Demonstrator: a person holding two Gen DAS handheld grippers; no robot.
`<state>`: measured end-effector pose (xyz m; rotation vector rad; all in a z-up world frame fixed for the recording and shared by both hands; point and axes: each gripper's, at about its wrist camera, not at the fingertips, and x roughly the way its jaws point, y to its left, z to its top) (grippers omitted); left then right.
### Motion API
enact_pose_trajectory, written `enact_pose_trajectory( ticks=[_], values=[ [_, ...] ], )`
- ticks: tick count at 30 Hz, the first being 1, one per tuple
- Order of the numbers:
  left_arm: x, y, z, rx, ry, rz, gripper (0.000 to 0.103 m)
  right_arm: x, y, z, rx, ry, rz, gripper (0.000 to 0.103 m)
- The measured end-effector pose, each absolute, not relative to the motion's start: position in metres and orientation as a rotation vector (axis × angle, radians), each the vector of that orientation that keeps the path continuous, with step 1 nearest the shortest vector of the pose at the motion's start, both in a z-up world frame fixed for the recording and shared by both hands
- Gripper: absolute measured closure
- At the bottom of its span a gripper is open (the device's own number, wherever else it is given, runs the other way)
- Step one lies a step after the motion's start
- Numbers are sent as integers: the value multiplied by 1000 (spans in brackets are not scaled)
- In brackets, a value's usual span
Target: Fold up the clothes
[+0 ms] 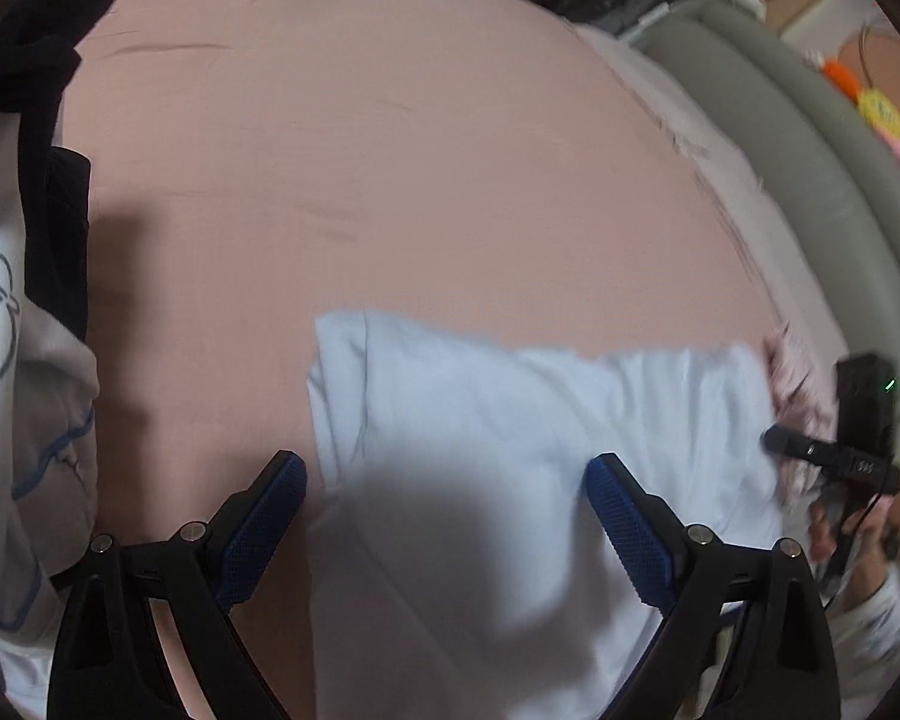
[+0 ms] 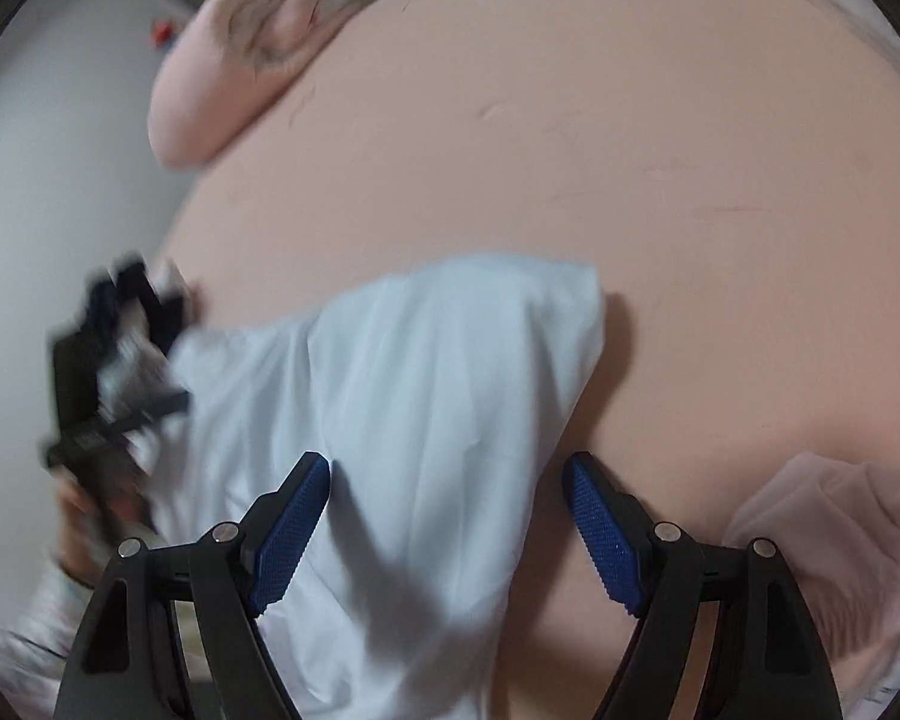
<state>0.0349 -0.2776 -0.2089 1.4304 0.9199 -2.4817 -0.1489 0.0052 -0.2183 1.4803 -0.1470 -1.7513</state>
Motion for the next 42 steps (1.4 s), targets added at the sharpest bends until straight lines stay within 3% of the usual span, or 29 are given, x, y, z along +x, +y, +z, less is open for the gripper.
enact_pose_trajectory(
  ticks=[5, 9, 13, 15, 17, 24, 28, 30, 35, 42],
  values=[
    [43, -276, -209, 1466, 1096, -2493, 7, -158, 21, -227, 1513, -341, -1617, 23],
    [57, -273, -211, 1520, 1088, -2500, 7, -157, 25, -234, 1527, -371, -1539, 23],
    [57, -282, -216, 1504, 1205, -2481, 7, -157, 17, -238, 1524, -361, -1490, 22],
    [52, -286, -217, 1472, 1258, -2482, 0, -161, 13, -241, 1520, -392, -1464, 19],
    [47, -291, -216, 1453, 1291, -2484, 0, -169, 8, -243, 1515, -473, -1403, 5],
    [20, -270, -210, 1557, 1149, -2533, 0, -171, -35, -238, 1476, -525, -1329, 3],
    [30, -265, -215, 1510, 1105, -2582, 0, -167, -50, -243, 1500, -458, -1373, 3],
    [35, -269, -218, 1444, 1148, -2624, 0, -165, -44, -243, 1464, -477, -1376, 6],
    [44, -287, -222, 1333, 1331, -2640, 0, -167, -21, -249, 1435, -484, -1455, 42],
    [46, -299, -222, 1290, 1405, -2628, 0, -177, -3, -264, 1442, -602, -1463, 71]
  ],
)
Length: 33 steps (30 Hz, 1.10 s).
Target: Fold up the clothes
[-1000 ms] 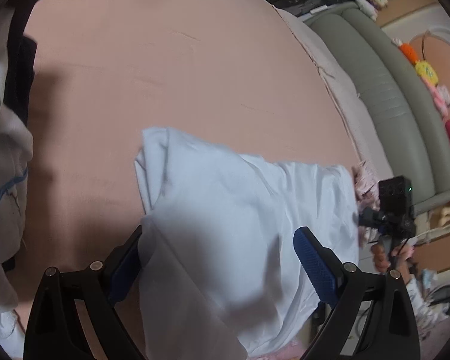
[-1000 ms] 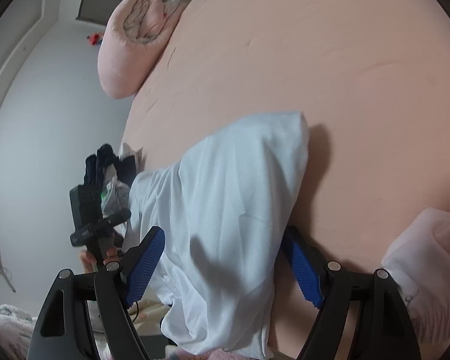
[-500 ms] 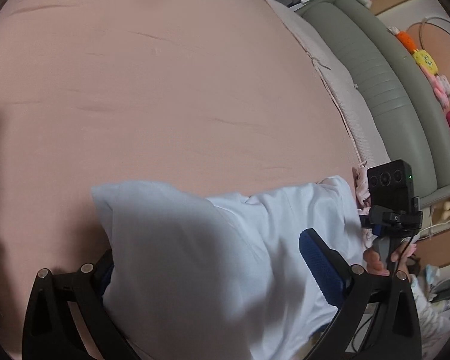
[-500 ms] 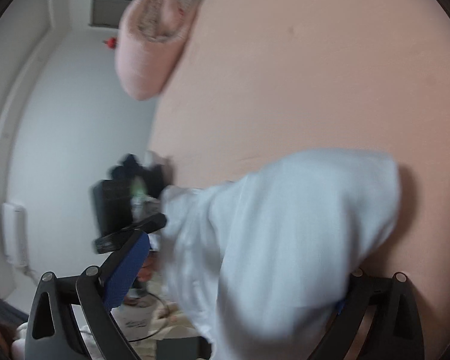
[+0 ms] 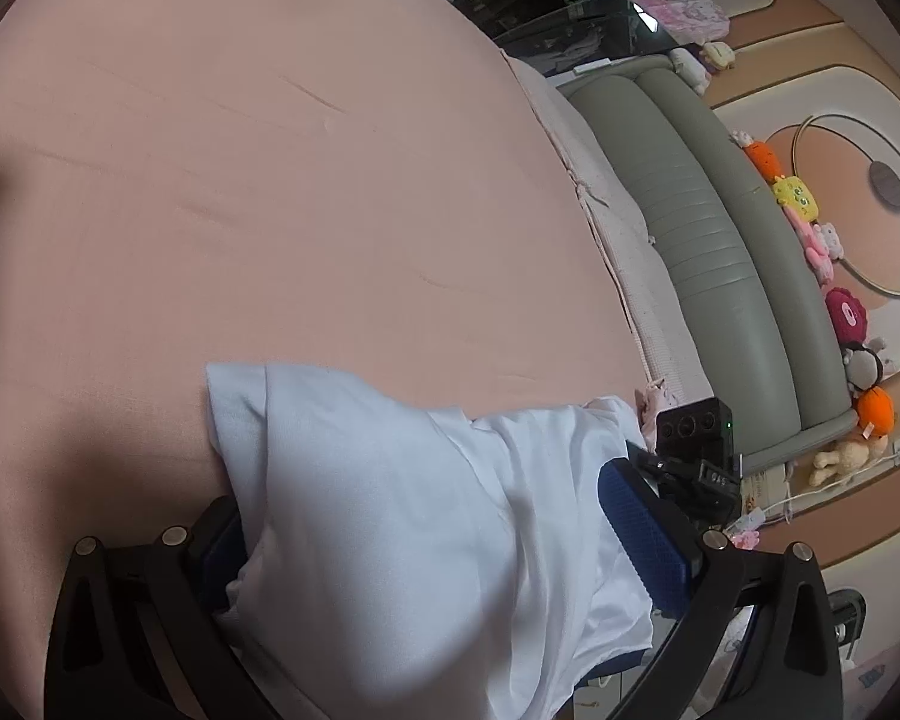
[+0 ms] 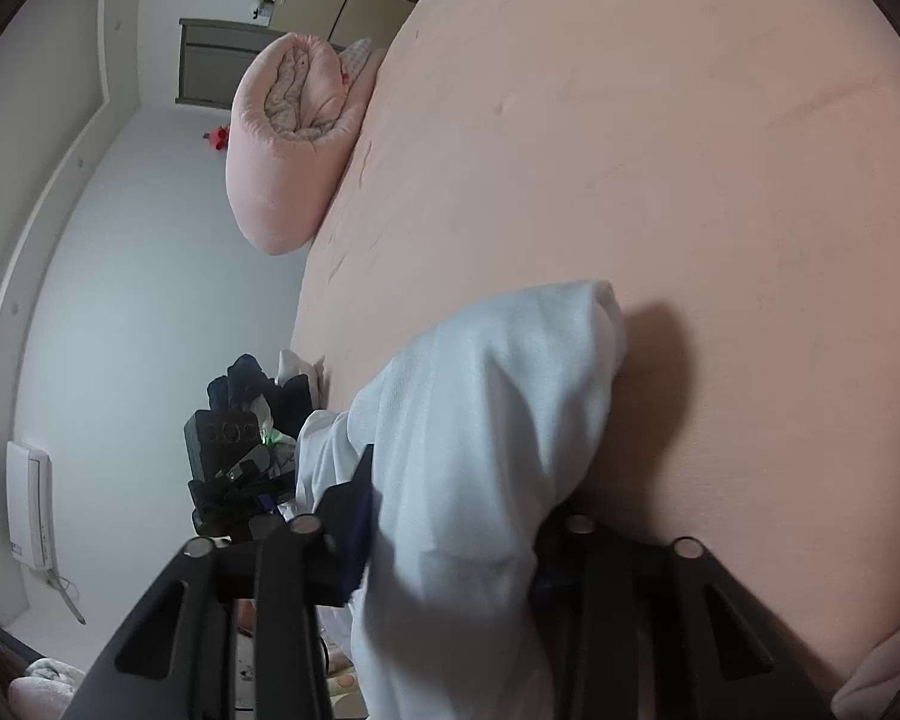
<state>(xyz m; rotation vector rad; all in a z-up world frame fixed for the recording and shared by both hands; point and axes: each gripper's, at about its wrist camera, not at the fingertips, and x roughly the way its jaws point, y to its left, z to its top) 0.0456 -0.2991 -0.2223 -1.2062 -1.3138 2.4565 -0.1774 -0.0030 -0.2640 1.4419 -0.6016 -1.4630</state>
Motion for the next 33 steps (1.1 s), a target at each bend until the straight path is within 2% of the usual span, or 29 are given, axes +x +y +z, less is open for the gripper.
enact_pose_trajectory(
  ticks=[5, 8, 12, 15, 17, 18, 21, 26, 30, 33],
  values=[
    [49, -298, -220, -1186, -1356, 2508, 0, -174, -5, -267, 1418, -584, -1485, 83],
    [46, -296, -219, -1209, -1305, 2518, 1, -171, -5, -266, 1399, -563, -1508, 84],
    [30, -288, -221, -1249, -1287, 2508, 10, -171, -7, -265, 1400, -553, -1519, 84],
    [37, -293, -222, -1279, -1260, 2536, 28, -170, -5, -265, 1388, -543, -1526, 84],
    [44, -298, -225, -1293, -1246, 2570, 62, -171, -3, -264, 1384, -541, -1529, 84],
    [48, -300, -226, -1287, -1252, 2581, 67, -172, -1, -265, 1383, -542, -1528, 84],
    [57, -307, -231, -1245, -1301, 2583, 69, -173, -3, -264, 1397, -546, -1515, 84],
    [56, -299, -228, -1235, -1203, 2650, 69, -174, -4, -264, 1431, -541, -1513, 81],
    [55, -297, -225, -1232, -1232, 2662, 69, -173, -4, -262, 1456, -548, -1548, 82],
    [53, -289, -218, -1253, -1181, 2713, 69, -166, -7, -252, 1445, -515, -1661, 82]
  ],
)
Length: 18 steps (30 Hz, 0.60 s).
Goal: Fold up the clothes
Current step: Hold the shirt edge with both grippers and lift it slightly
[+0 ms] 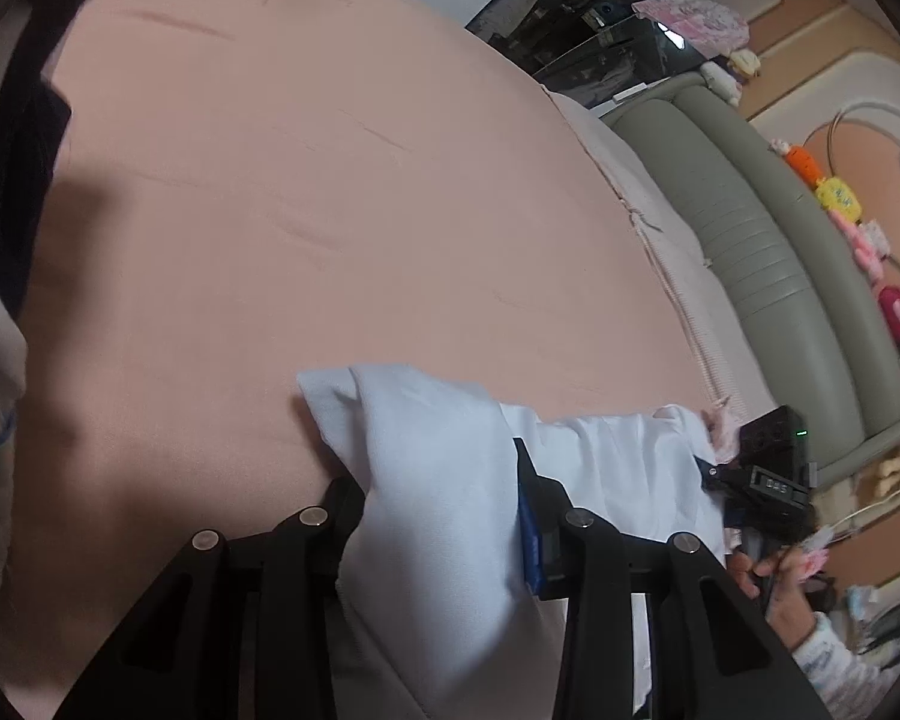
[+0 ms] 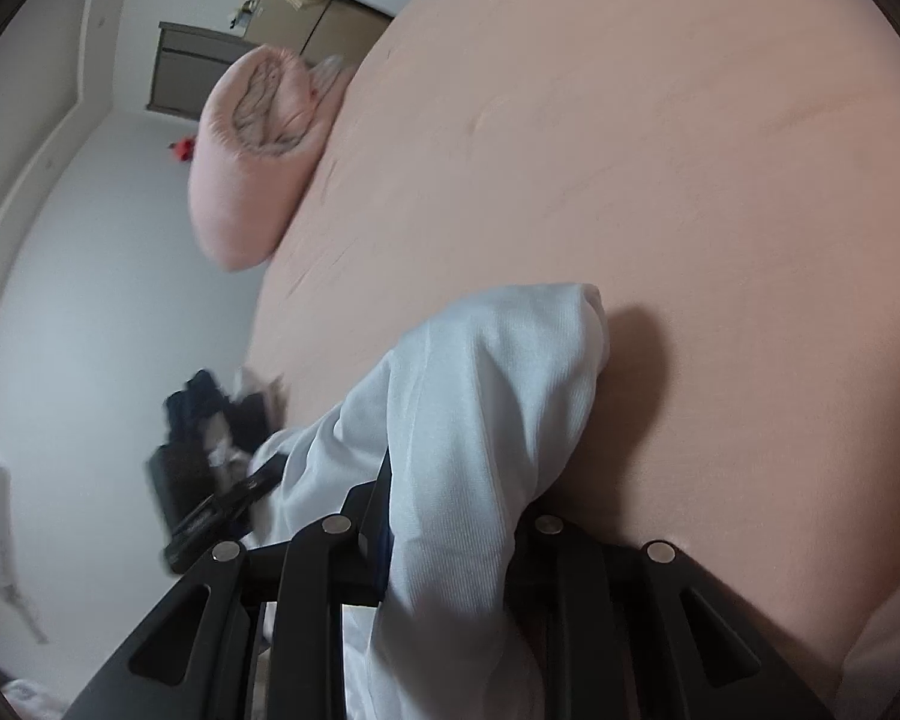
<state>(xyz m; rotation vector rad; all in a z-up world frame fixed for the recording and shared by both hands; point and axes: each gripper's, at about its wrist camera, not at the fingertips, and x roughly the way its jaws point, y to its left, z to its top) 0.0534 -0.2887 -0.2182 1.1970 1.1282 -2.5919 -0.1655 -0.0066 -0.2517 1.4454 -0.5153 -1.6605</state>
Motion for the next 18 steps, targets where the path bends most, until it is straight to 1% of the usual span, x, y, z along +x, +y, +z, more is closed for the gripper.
enact_pose_trajectory(
  ticks=[3, 4, 5, 8, 9, 11, 14, 18],
  values=[
    [54, -279, -206, 1169, 1033, -2611, 71, -152, -16, -234, 1379, -359, -1763, 81],
    [55, -278, -202, 1153, 1027, -2622, 75, -147, -20, -227, 1359, -290, -1793, 81],
    [55, -278, -198, 1137, 1038, -2634, 77, -145, -22, -223, 1346, -248, -1813, 81],
    [56, -281, -188, 1113, 1086, -2661, 79, -139, -27, -211, 1308, -142, -1859, 81],
    [54, -280, -185, 1120, 1073, -2664, 79, -138, -28, -207, 1296, -115, -1871, 81],
    [49, -279, -181, 1135, 1026, -2663, 80, -135, -30, -200, 1273, -85, -1881, 81],
    [46, -277, -180, 1149, 1038, -2653, 83, -132, -33, -190, 1250, -49, -1896, 81],
    [54, -281, -173, 1131, 1066, -2669, 85, -131, -34, -180, 1240, -42, -1904, 81]
  ],
)
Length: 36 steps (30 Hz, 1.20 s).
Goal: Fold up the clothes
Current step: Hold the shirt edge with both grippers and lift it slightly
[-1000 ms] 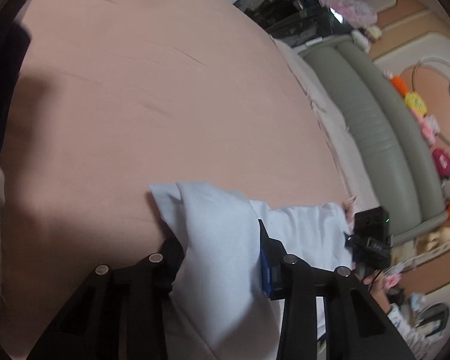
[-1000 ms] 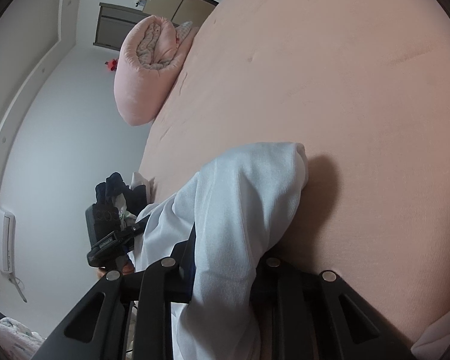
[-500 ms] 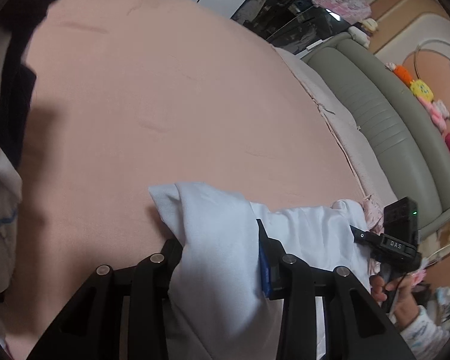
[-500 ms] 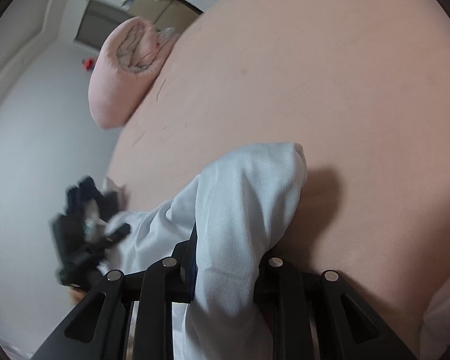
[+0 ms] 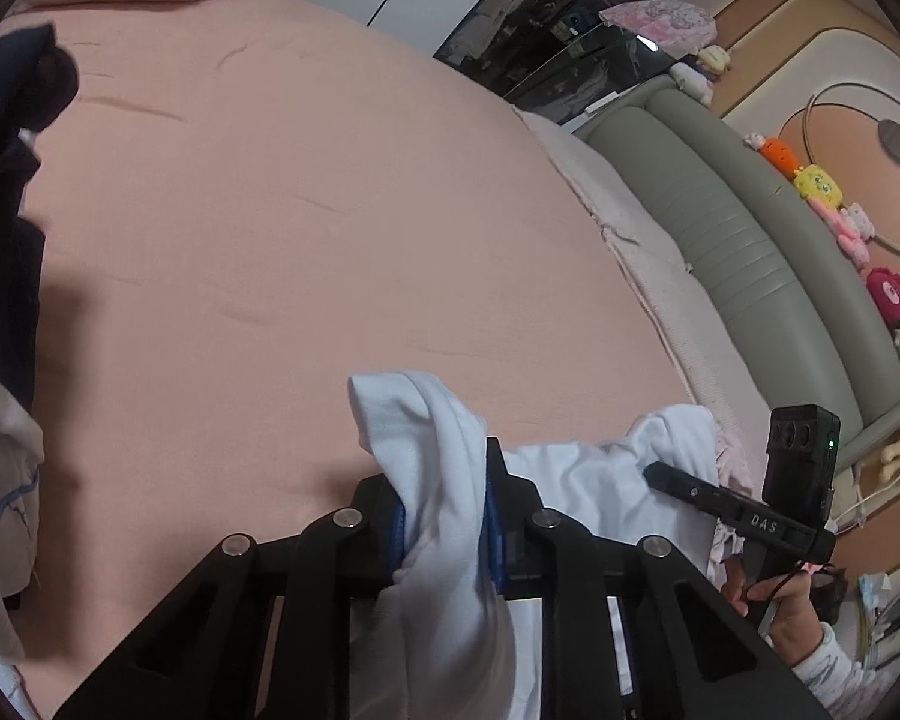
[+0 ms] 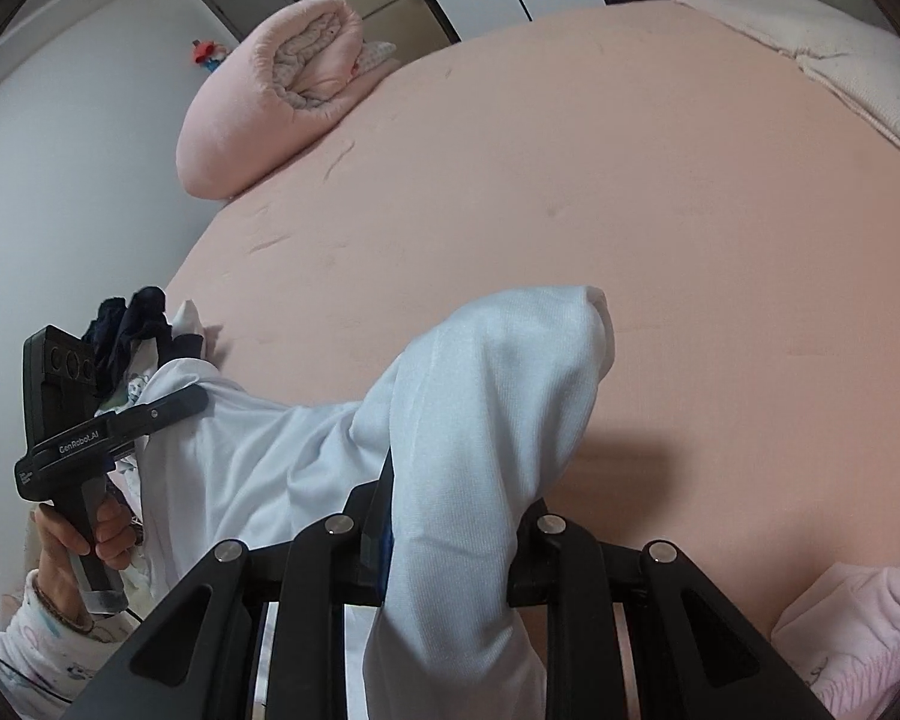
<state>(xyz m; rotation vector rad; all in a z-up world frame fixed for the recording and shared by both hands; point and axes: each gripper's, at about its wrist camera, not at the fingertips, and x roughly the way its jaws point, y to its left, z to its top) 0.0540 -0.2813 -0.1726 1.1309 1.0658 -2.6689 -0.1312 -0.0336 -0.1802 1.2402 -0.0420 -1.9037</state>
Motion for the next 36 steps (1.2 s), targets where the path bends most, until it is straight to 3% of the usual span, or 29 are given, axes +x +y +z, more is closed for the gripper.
enact_pose_trajectory(
  ticks=[21, 36],
  values=[
    [-45, -290, -118, 1178, 751, -2742, 90, -206, -64, -133, 1175, 113, -1998, 81],
    [-101, -328, -127, 1217, 723, -2602, 90, -267, -98, -125, 1170, 287, -2092, 81]
  ],
)
